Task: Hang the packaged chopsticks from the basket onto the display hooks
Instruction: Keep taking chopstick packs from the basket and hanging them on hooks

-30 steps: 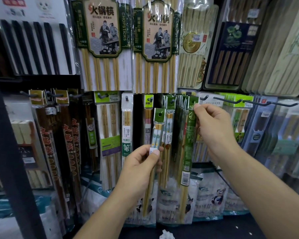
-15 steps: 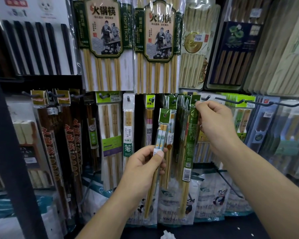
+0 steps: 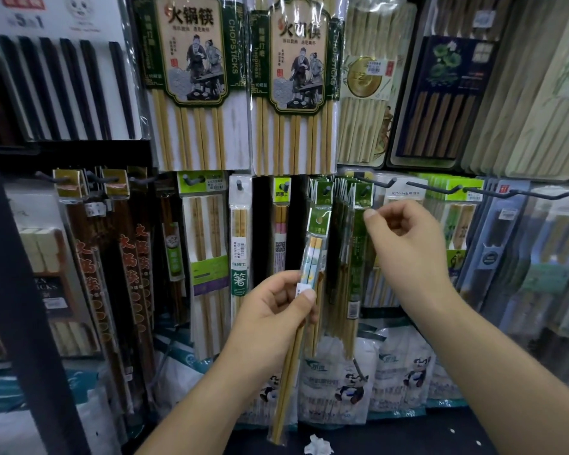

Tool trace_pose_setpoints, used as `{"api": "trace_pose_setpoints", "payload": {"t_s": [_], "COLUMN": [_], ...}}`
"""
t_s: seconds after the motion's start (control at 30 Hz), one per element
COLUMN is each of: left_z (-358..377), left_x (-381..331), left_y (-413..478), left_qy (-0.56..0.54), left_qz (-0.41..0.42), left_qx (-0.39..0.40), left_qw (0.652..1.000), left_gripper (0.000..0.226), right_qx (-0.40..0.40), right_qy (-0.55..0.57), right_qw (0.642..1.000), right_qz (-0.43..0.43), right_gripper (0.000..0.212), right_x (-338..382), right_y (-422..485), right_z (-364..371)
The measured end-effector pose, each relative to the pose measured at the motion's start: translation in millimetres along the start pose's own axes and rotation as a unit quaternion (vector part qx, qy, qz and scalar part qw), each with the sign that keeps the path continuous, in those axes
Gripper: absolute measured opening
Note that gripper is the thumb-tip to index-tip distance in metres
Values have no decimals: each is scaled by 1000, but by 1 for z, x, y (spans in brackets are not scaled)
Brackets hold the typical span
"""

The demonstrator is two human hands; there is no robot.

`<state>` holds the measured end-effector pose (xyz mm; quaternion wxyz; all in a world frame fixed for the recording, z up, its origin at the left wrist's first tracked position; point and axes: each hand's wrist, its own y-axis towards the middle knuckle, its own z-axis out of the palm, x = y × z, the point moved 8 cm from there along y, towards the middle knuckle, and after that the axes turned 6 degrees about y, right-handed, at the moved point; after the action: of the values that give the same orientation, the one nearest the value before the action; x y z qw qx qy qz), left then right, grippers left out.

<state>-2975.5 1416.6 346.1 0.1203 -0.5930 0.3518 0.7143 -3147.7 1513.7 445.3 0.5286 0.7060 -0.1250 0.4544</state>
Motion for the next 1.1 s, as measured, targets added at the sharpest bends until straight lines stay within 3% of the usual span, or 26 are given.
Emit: {"api": "trace_pose_setpoints", "payload": {"t_s": [0.23,0.53,0.77,1.0,1.1], "left_z": [26,50,56,59,57], "left_x": [-12,-28,-24,-17,-15], "left_y": [6,31,36,40,39], "left_qy": [39,117,162,206,286], "left_qz": [23,67,46,38,44], "left_qx": [9,-17,-24,-33,-39], "left_qw": [999,991,985,977,956], "left_gripper": [25,20,7,9,11], "right_qx": [142,85,67,64,71], "right_qy": [64,91,53,28,12], "right_qw": [988,992,995,997,997], "right_qz": [-2,33,46,32,24], "right_gripper": [22,26,29,31,34], "right_x": [11,8,-4,-13,-19], "right_y": [-20,16,33,37,34], "right_z": [15,0,5,6,7]}}
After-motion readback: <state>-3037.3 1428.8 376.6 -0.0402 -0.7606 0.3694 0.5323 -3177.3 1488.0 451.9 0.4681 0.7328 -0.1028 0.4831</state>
